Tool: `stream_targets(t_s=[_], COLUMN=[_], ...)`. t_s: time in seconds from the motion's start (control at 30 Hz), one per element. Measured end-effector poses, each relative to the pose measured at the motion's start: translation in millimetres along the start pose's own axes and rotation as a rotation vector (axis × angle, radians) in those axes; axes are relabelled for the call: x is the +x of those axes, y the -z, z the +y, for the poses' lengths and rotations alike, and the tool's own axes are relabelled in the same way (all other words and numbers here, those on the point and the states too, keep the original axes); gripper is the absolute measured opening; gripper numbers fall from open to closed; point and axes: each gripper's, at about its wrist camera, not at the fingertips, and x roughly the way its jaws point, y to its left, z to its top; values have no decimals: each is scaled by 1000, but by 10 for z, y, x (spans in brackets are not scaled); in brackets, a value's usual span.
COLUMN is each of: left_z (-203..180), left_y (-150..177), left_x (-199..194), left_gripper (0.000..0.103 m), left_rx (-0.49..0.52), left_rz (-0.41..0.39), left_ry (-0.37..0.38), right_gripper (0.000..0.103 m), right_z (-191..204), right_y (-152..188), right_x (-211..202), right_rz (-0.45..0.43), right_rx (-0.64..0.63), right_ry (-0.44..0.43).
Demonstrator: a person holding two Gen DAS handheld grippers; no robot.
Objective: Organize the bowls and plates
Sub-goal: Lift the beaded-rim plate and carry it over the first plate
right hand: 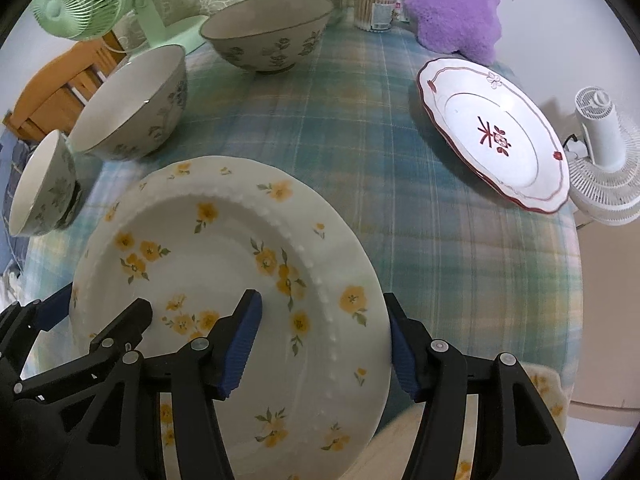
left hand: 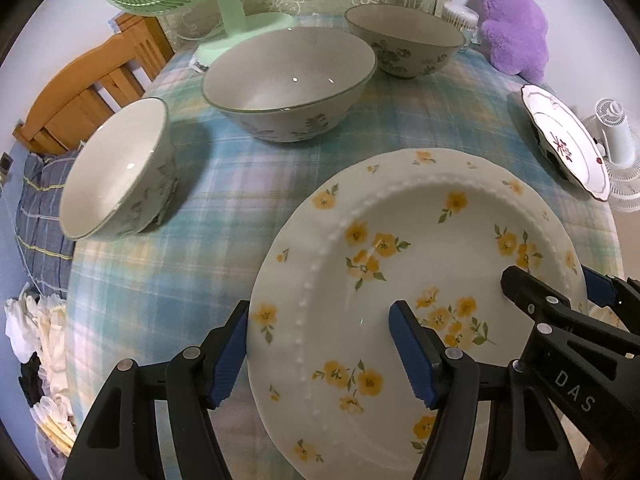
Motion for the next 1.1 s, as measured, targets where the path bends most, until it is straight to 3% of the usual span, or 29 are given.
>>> stream_targets(t_s=[0.3, 0.7, 1.1], left_z=[92, 83, -297], left_y=[225, 674, 903], left_x=[-401, -741, -946], left_gripper=[69, 69, 69], left_rx=[6, 81, 146], left_rz=[-42, -61, -95], left_ry=[28, 73, 86], right_gripper=[64, 63, 63], right_z=[106, 143, -178], right_y=[234, 866, 1270], right_x=[-427, -920, -1172], right_rz=[-40, -70, -99], right_rx=[23, 110, 184], right_ry=[24, 89, 102])
